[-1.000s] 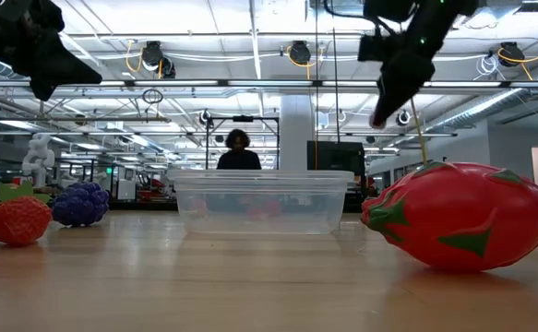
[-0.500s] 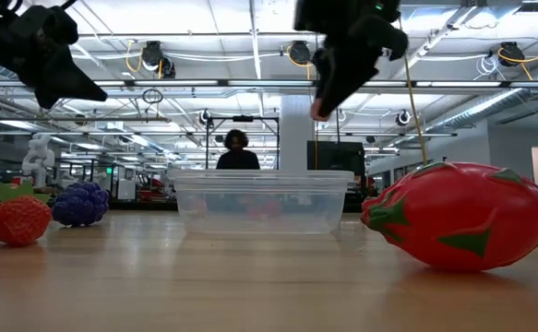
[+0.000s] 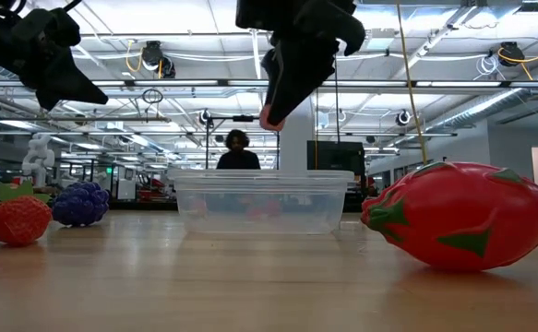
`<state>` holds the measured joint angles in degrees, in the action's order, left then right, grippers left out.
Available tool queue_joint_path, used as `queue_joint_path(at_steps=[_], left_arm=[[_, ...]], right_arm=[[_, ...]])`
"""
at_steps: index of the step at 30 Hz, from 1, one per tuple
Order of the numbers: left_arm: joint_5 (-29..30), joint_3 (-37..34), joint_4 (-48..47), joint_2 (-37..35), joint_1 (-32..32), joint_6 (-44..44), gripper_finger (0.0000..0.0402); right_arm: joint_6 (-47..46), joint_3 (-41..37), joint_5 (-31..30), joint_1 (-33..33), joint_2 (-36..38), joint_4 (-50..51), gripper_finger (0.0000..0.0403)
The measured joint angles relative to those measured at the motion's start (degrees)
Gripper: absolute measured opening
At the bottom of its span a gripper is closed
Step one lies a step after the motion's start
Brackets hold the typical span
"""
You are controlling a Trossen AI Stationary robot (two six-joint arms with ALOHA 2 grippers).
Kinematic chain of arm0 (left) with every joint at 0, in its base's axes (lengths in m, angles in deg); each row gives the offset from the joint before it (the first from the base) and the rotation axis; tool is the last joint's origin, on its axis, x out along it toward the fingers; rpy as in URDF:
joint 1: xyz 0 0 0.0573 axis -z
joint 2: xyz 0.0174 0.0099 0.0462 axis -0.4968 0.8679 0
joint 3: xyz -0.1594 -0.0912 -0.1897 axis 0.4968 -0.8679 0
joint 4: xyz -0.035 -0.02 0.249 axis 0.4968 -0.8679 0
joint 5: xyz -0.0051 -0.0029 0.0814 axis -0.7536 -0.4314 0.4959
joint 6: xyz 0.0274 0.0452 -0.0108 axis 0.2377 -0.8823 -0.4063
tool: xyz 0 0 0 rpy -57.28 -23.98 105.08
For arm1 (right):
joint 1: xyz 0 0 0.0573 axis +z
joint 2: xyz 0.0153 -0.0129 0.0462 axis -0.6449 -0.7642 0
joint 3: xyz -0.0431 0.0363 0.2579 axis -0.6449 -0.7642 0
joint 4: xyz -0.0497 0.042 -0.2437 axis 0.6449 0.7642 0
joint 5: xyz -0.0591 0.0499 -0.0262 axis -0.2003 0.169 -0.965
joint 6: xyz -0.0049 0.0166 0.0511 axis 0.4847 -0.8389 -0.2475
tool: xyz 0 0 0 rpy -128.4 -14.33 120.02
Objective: Pick and placing Produce into tupperware
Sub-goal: Put the right peach into the bin
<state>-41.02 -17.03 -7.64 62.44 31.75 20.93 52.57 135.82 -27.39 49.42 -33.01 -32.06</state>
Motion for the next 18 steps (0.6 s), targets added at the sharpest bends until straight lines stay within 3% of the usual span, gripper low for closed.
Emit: queue_joint_path(at_steps=[18], left_arm=[[0.01, 0.0, -0.01, 0.0, 0.0, -1.12, 0.001]], right_arm=[[-3.69, -4.79, 4.07, -1.33, -1.78, -3.45, 0.0123]])
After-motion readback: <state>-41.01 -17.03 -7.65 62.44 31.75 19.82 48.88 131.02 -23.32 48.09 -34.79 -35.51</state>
